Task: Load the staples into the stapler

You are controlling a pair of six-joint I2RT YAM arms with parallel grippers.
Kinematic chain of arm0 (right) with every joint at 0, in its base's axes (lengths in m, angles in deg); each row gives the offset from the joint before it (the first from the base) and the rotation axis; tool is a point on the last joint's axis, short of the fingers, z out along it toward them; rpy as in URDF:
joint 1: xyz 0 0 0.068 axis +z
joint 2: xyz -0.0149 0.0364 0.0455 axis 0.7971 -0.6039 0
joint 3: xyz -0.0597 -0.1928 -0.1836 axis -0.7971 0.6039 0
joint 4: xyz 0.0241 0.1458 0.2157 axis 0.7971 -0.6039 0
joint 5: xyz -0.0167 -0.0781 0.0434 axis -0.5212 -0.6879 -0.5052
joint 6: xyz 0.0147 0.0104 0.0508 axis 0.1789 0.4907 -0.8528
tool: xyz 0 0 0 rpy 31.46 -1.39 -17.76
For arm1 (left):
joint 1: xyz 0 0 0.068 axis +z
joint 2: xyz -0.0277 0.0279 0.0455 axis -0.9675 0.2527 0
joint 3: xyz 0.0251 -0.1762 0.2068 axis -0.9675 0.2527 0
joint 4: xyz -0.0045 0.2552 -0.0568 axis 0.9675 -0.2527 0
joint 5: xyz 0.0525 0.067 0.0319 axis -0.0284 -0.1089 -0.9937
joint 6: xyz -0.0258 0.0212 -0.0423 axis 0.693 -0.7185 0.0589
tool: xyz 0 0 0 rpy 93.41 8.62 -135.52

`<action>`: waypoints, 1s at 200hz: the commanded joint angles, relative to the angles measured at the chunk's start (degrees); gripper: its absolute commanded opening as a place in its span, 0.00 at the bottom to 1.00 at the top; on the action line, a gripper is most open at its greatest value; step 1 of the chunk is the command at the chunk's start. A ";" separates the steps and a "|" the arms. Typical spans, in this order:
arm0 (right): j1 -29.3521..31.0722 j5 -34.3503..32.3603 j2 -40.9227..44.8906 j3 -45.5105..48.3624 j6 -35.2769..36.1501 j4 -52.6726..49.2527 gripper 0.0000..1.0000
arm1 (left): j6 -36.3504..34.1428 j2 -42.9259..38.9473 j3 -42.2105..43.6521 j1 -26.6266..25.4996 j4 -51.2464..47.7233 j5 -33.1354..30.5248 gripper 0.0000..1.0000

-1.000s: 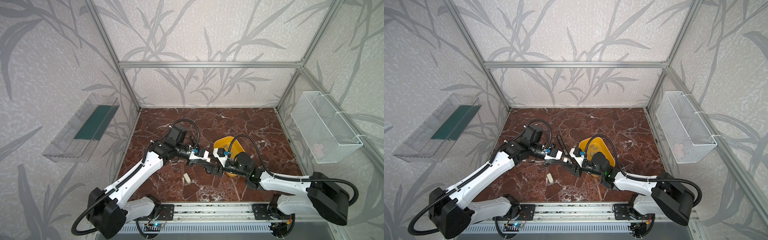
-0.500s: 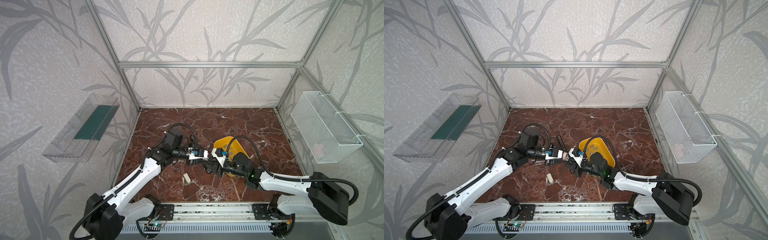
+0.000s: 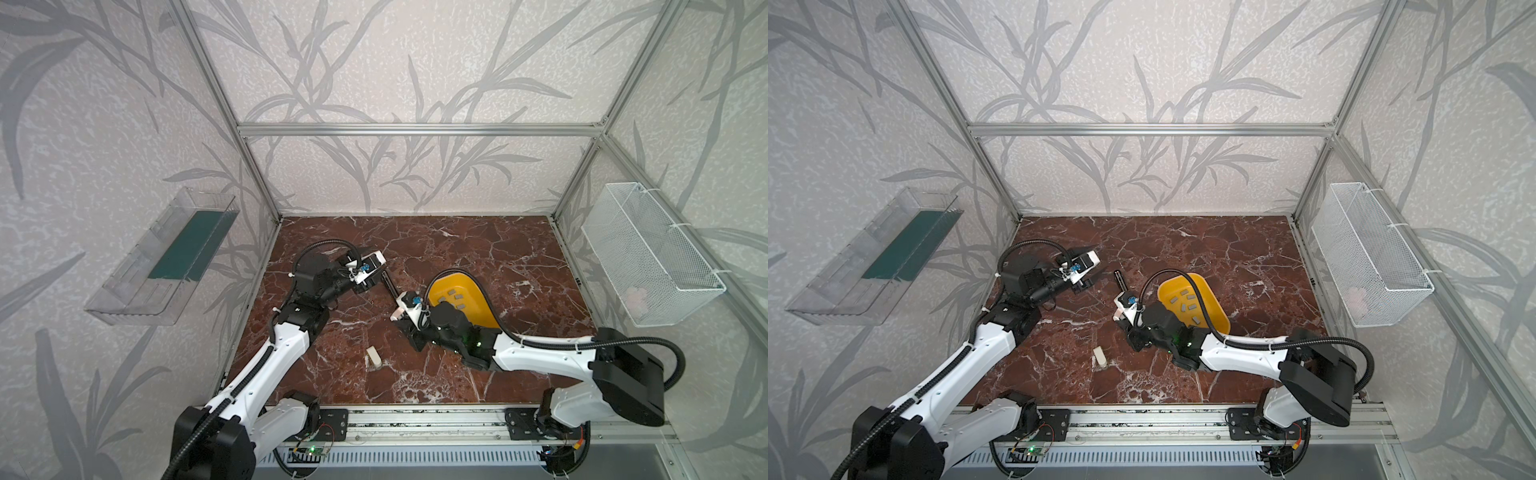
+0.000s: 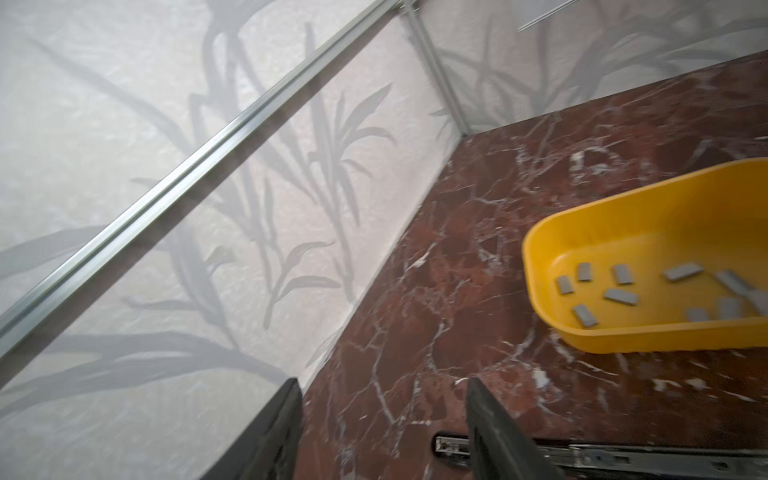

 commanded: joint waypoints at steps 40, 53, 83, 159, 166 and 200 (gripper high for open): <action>2.52 -4.91 -11.61 -12.95 -3.39 -17.93 0.08 | 1.81 0.97 -0.07 1.82 4.11 -12.67 0.63; 2.53 -5.18 -14.33 -15.28 -4.65 -21.31 0.07 | 1.39 0.74 -0.23 1.82 3.35 -10.17 0.63; 2.51 -6.10 -19.23 -19.94 -7.37 -27.15 0.07 | 1.05 0.38 -0.76 1.82 1.60 -6.85 0.62; 2.45 -10.35 -24.73 -25.07 -13.14 -35.03 0.08 | 0.17 0.61 -0.97 1.73 0.47 -5.69 0.62; 2.45 -10.50 -24.88 -24.99 -13.68 -35.05 0.08 | 0.13 0.56 -0.98 1.78 0.39 -5.49 0.62; 1.00 -7.69 -26.65 -25.05 -17.15 -35.08 0.10 | -0.32 0.56 -0.98 1.73 0.04 -5.40 0.62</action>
